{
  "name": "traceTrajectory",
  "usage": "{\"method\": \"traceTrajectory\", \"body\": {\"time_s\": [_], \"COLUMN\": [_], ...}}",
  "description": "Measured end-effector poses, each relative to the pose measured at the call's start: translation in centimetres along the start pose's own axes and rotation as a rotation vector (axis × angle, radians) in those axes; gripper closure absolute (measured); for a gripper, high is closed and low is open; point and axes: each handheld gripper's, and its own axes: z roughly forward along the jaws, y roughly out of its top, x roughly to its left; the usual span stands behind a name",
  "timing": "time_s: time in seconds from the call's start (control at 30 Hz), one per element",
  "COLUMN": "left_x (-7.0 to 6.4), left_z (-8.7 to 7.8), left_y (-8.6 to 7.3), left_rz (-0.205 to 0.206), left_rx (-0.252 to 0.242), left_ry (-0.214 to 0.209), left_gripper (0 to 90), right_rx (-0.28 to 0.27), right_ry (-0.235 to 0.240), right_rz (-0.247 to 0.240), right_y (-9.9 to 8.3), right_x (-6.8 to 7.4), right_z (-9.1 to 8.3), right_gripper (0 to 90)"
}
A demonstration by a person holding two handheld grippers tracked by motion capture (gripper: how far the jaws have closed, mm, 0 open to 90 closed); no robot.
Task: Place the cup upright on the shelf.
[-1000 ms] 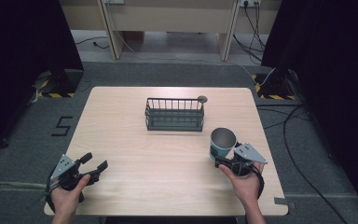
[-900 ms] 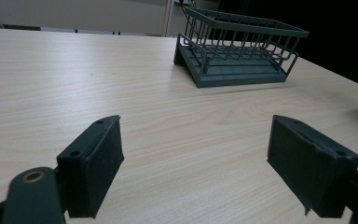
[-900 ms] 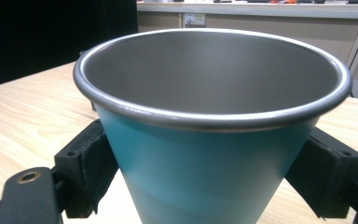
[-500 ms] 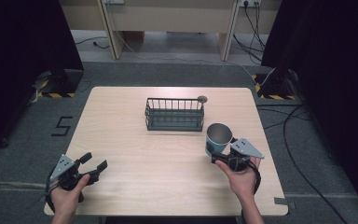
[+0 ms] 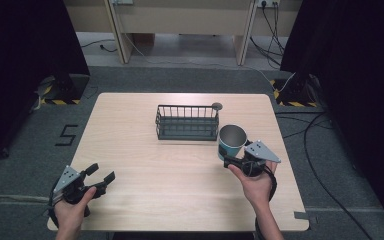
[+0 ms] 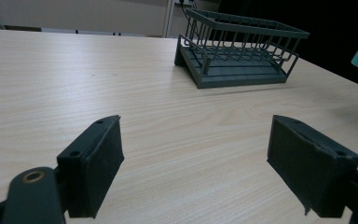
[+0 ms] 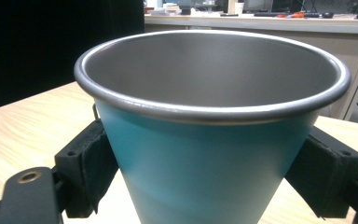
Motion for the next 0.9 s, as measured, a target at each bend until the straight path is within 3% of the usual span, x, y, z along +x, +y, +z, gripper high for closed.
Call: {"method": "traceTrajectory", "body": {"time_s": [0.9], "left_x": [0.0], "left_z": [0.0], "left_y": [0.0], "left_rz": [0.001], "left_rx": [-0.001], "left_ry": [0.000], "left_gripper": [17.4], "right_rx": [-0.051], "right_ry": [-0.004], "right_rz": [0.001], "right_y": [3.6], "right_x": [0.2], "right_z": [2.6], "right_gripper": [17.6]}}
